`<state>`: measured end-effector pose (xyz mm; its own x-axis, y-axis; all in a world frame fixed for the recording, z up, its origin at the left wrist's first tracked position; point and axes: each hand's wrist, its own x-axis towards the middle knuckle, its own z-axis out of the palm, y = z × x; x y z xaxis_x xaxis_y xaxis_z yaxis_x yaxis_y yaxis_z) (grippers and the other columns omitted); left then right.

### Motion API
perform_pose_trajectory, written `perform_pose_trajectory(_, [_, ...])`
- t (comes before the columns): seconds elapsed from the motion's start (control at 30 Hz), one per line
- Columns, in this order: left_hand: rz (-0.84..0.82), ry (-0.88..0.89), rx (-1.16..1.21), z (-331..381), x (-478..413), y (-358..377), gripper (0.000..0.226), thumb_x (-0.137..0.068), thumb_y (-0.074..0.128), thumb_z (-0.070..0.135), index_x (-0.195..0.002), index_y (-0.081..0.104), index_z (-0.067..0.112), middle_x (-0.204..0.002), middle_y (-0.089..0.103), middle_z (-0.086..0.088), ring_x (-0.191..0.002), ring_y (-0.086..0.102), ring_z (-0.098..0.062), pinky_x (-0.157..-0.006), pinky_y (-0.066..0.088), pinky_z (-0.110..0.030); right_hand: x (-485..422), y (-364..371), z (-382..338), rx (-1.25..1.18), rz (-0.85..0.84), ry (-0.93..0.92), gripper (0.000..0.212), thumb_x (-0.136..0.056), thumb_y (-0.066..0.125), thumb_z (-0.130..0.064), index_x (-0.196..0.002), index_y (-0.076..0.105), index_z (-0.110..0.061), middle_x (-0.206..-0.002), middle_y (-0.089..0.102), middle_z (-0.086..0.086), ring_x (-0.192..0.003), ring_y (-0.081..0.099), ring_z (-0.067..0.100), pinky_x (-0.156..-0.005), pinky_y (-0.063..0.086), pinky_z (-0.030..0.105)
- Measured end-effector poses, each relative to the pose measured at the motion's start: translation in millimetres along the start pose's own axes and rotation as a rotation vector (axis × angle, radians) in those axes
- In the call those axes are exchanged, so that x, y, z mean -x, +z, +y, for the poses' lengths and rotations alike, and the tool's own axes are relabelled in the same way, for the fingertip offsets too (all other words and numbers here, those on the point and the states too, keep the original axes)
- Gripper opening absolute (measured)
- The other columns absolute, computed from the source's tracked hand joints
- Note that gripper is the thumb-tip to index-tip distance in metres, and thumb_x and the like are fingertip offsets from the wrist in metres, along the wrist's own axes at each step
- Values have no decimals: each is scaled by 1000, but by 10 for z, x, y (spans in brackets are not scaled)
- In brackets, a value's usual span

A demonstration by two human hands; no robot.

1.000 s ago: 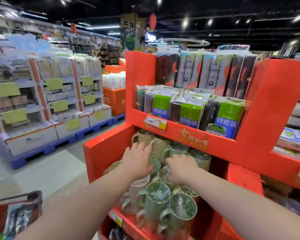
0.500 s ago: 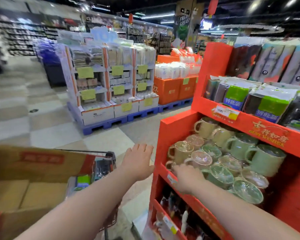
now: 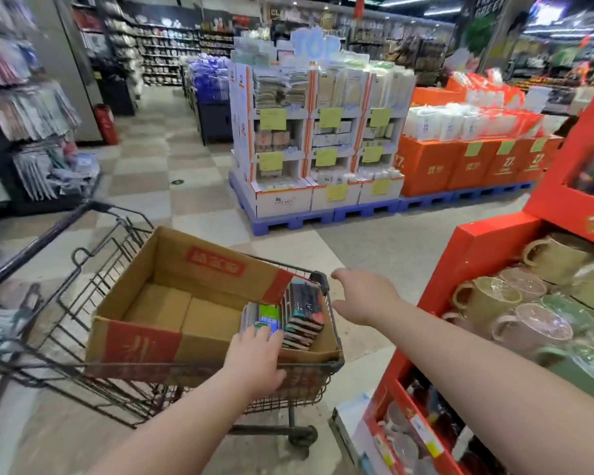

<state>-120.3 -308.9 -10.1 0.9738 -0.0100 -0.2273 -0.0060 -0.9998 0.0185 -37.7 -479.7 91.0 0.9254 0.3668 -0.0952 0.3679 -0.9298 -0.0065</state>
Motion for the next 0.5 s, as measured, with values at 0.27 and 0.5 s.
perform_pose_trajectory(0.27, [-13, -103, 20, -463, -278, -12, 67, -91, 49, 48, -147, 24, 21, -147, 35, -4, -137, 30, -28, -111, 29, -44, -784, 138, -362, -38, -26, -139, 47, -88, 54, -32, -133, 46, -22, -132, 52, 7, -120, 52, 31, -95, 44, 40])
perform_pose_trajectory(0.5, [-15, -184, 4, -692, -1018, -256, 70, -93, 47, 47, -151, 19, 19, -151, 31, -5, -140, 27, -26, -113, 27, -42, -1468, 639, -249, -58, -161, -216, 37, -87, 53, -30, -123, 50, -21, -126, 55, 6, -115, 55, 30, -89, 48, 39])
